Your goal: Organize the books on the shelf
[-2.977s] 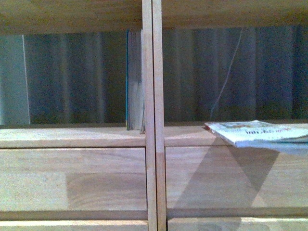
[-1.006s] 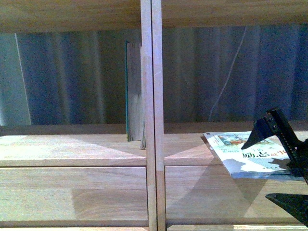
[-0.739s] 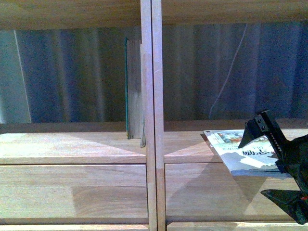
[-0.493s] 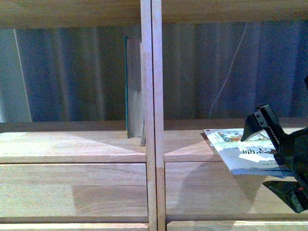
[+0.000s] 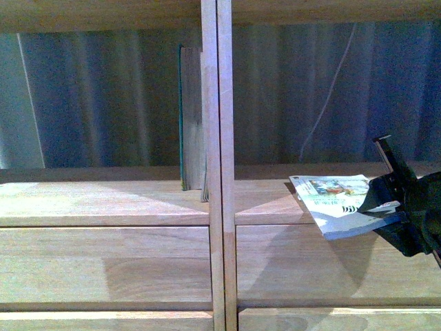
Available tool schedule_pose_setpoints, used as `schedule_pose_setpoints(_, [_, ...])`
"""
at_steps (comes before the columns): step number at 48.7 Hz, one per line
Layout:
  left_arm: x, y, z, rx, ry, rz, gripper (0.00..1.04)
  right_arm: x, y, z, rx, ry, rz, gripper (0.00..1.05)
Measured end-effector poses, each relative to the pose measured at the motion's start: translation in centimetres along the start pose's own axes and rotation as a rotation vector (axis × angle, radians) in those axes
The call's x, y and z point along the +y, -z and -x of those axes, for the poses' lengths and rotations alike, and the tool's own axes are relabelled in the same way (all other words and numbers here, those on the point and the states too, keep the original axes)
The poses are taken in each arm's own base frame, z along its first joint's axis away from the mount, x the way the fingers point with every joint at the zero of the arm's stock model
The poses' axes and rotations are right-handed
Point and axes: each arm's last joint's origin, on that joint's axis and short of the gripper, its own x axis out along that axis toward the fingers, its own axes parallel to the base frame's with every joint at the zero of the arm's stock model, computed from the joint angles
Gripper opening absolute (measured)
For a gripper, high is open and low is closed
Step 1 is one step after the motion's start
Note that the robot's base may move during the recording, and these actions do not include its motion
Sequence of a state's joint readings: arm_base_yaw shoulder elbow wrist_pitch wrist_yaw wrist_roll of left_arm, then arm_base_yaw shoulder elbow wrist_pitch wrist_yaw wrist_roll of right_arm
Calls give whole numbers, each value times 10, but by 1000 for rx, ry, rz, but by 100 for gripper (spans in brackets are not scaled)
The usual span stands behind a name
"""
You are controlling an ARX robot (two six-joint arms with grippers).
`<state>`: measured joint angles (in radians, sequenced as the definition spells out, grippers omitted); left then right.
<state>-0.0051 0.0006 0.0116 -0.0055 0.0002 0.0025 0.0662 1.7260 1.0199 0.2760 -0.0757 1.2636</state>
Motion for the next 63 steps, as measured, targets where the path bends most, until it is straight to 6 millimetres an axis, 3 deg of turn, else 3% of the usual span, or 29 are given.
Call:
schedule_pose_setpoints(3, [0,0,0,0,0,0,97,1,0,4,-1,-11,4,11])
schedule_pose_setpoints(7, [0,0,0,0,0,0,97,0,-1,7,0,-12,5,7])
schedule_pose_setpoints(20, [0,0,0,0,0,0,97,-1,-6,19,10,-29,21,7])
schedule_pose_setpoints(34, [0,0,0,0,0,0,97,15,-25,44,7,-116,64,7])
schedule_pose_setpoints(49, [0,0,0,0,0,0,97,50,-51,96,20,-306,194,7])
schedule_pose_setpoints(63, [0,0,0,0,0,0,97,70,-49,141,65,-433,321,7])
